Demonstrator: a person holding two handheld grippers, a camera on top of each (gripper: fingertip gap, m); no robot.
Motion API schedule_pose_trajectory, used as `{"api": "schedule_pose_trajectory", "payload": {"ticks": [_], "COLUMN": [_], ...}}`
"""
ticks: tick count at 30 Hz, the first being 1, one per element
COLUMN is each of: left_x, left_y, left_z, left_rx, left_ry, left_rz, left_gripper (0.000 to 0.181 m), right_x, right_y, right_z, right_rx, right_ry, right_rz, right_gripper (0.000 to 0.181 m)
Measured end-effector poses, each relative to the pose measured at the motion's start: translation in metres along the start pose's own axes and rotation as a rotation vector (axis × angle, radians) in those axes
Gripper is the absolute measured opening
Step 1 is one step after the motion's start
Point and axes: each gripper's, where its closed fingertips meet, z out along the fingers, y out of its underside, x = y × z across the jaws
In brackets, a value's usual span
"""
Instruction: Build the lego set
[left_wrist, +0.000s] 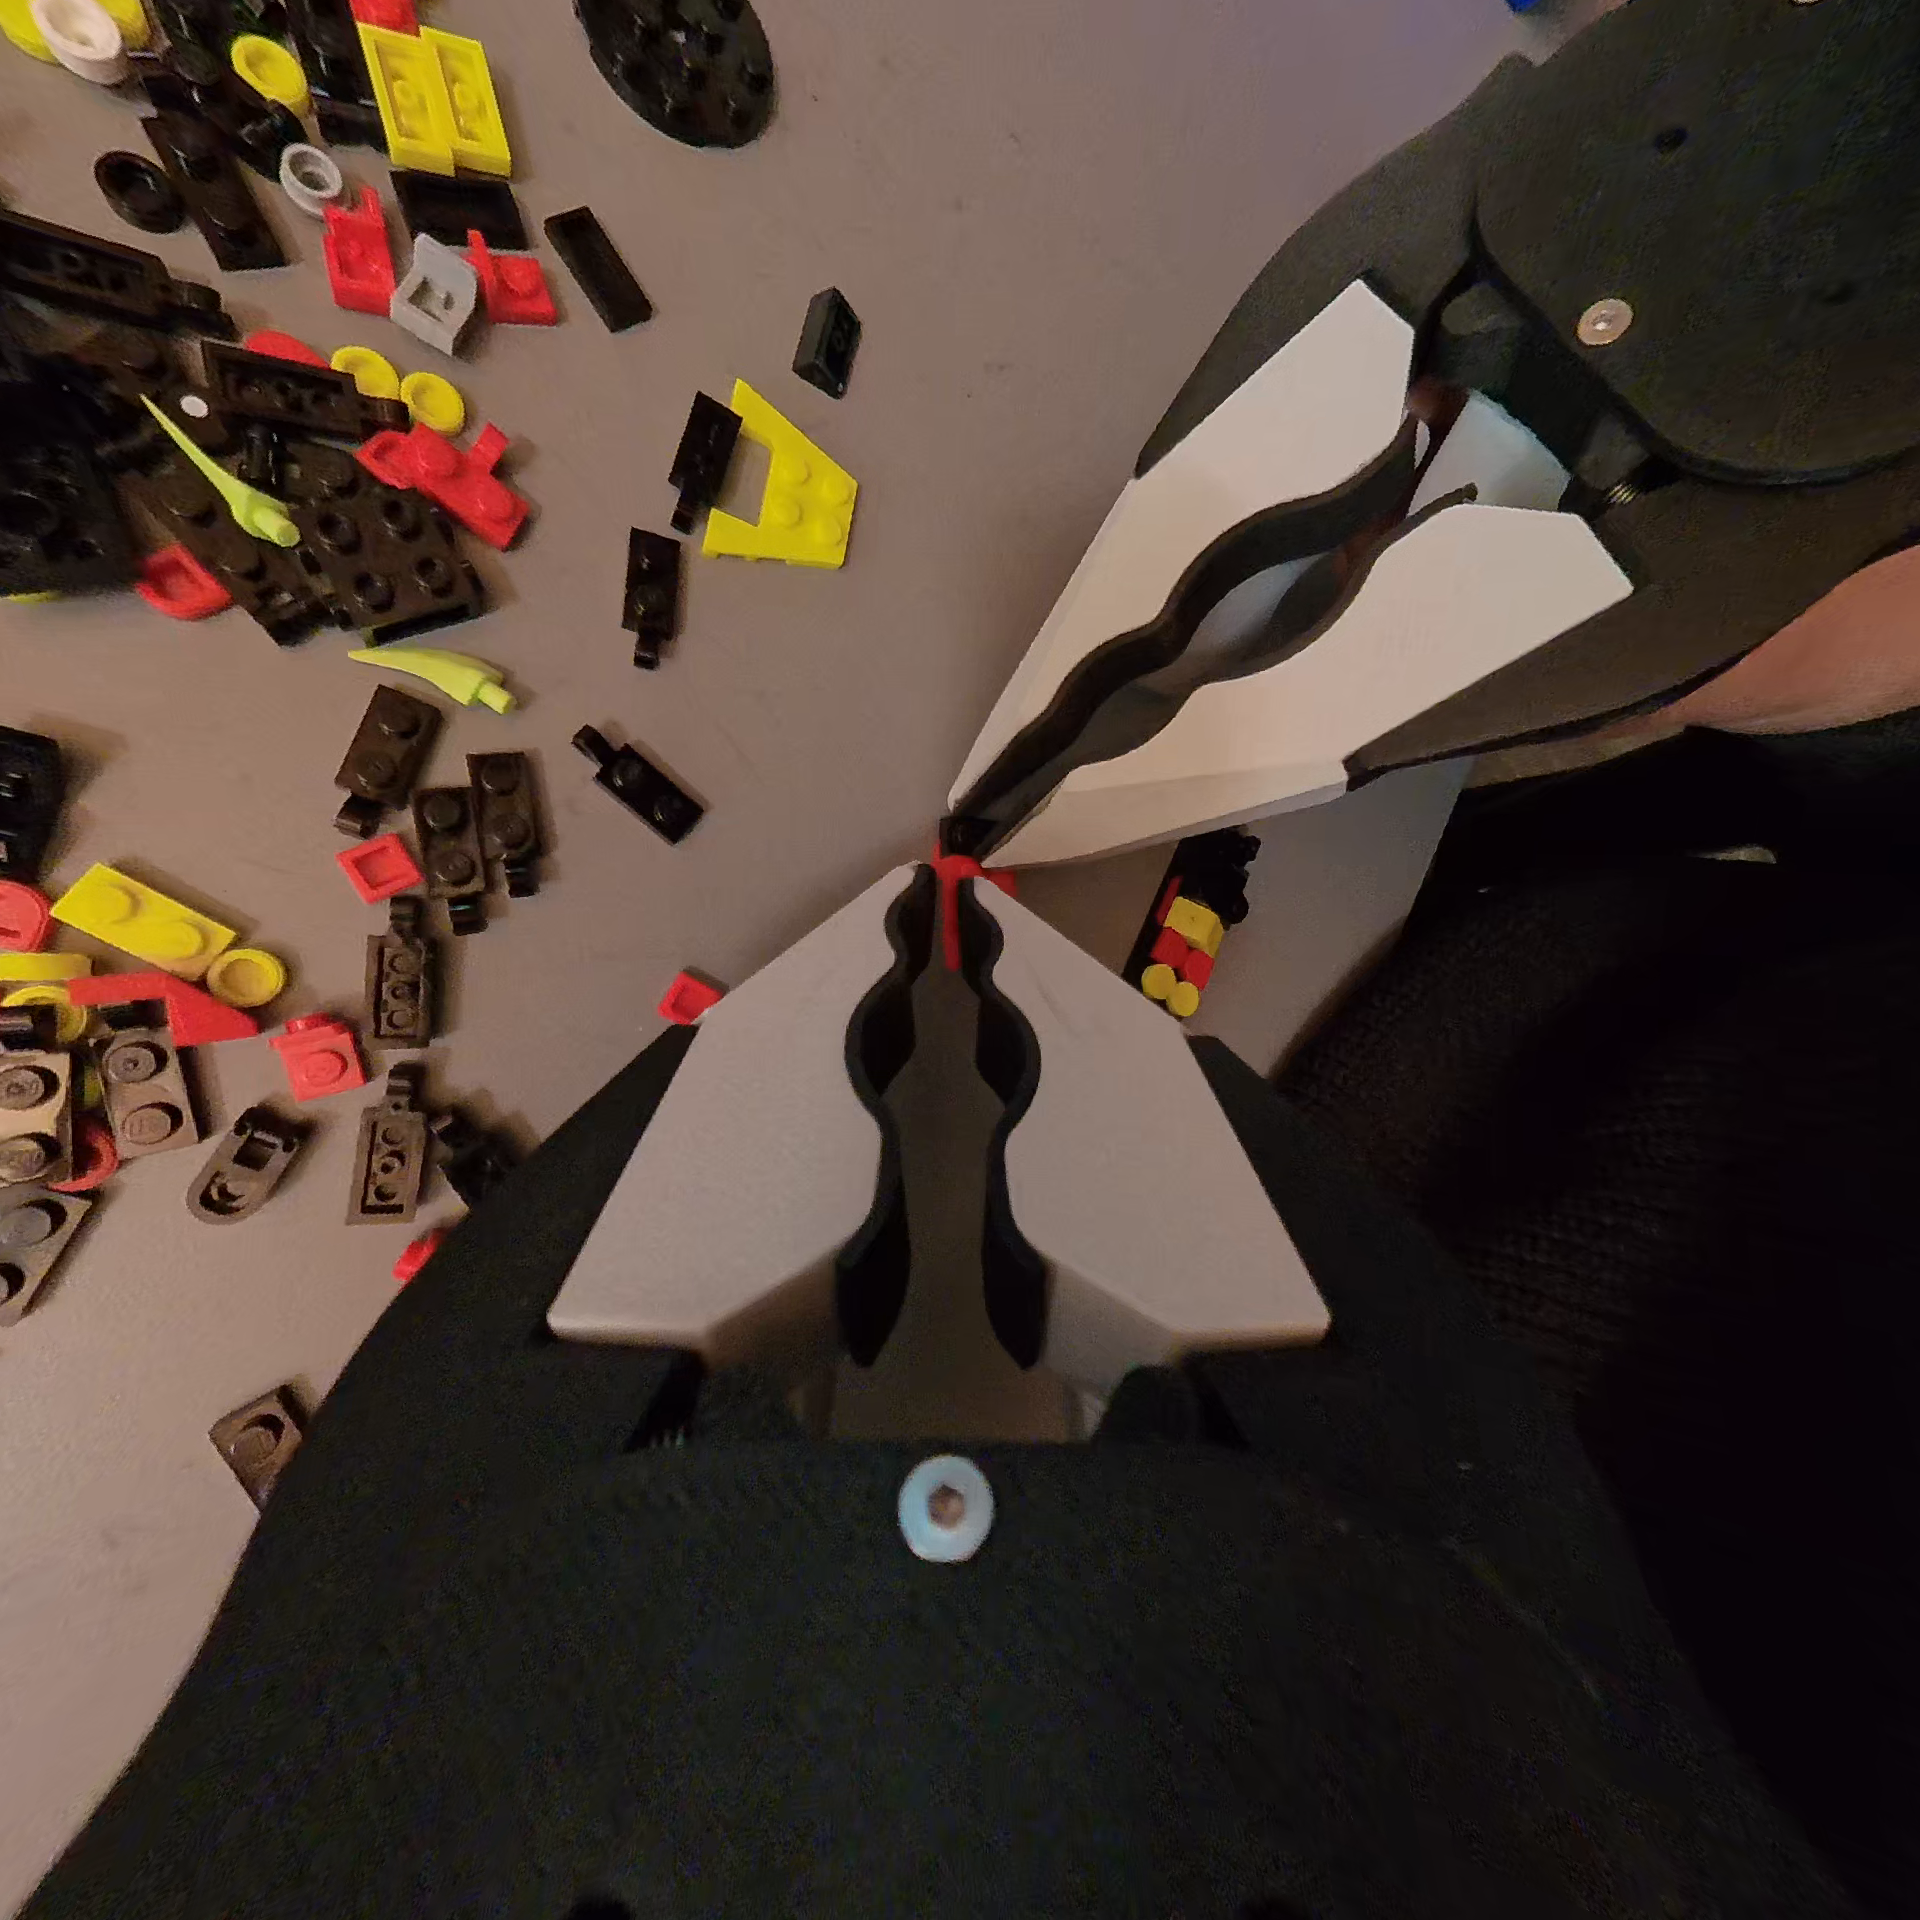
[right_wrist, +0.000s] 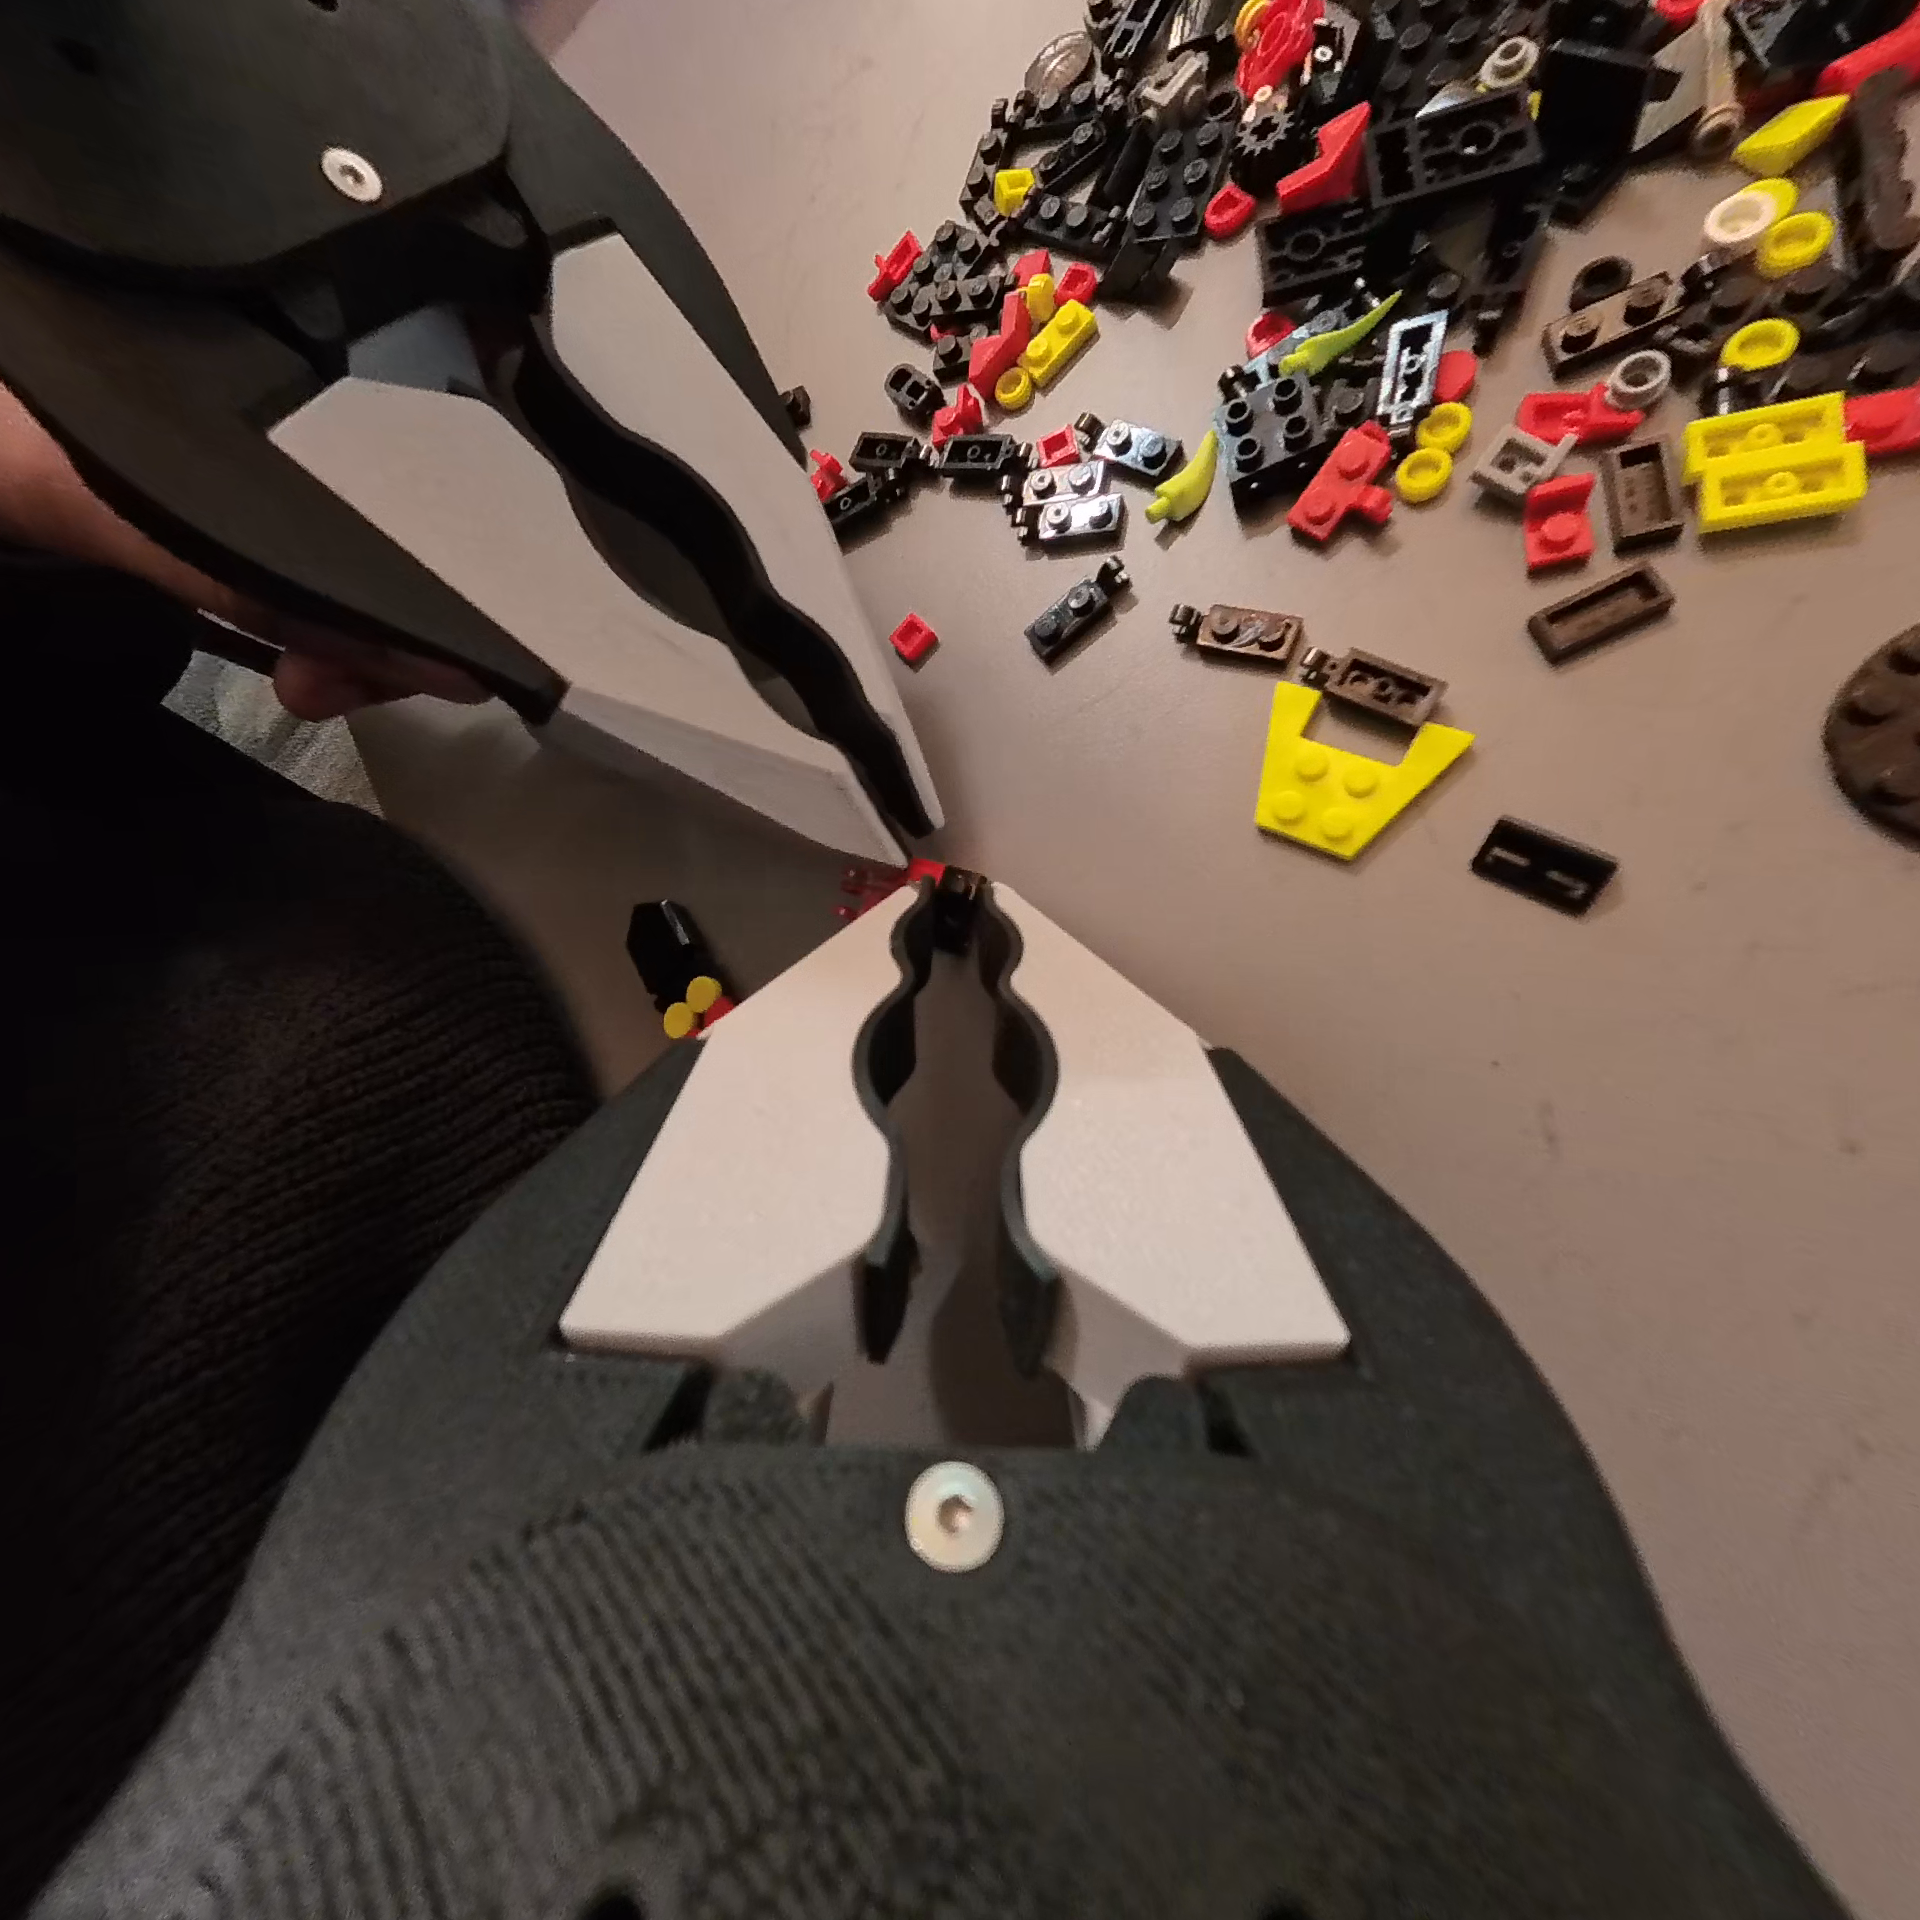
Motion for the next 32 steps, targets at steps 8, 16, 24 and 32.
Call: {"api": "schedule_pose_trajectory", "payload": {"ticks": [8, 16, 24, 32], "left_x": [0.001, 0.001, 0.002, 0.002], "left_y": [0.001, 0.001, 0.001, 0.0], "left_z": [0.001, 0.002, 0.002, 0.002], "left_rx": [-0.003, -0.005, -0.009, 0.015], "left_ry": [0.002, -0.013, -0.036, -0.023], "left_rz": [0.002, 0.013, 0.035, 0.028], "left_gripper": [0.0, 0.0, 0.0, 0.001], "right_x": [0.0, 0.001, 0.001, -0.002], "right_y": [0.0, 0.0, 0.0, -0.015], "right_z": [0.0, 0.0, 0.0, -0.014], "right_rx": [-0.001, -0.001, -0.002, 0.112], "right_ry": [0.003, 0.01, 0.013, -0.064], "right_rz": [-0.006, -0.009, -0.014, 0.033], "right_gripper": [0.007, 0.006, 0.006, 0.009]}}
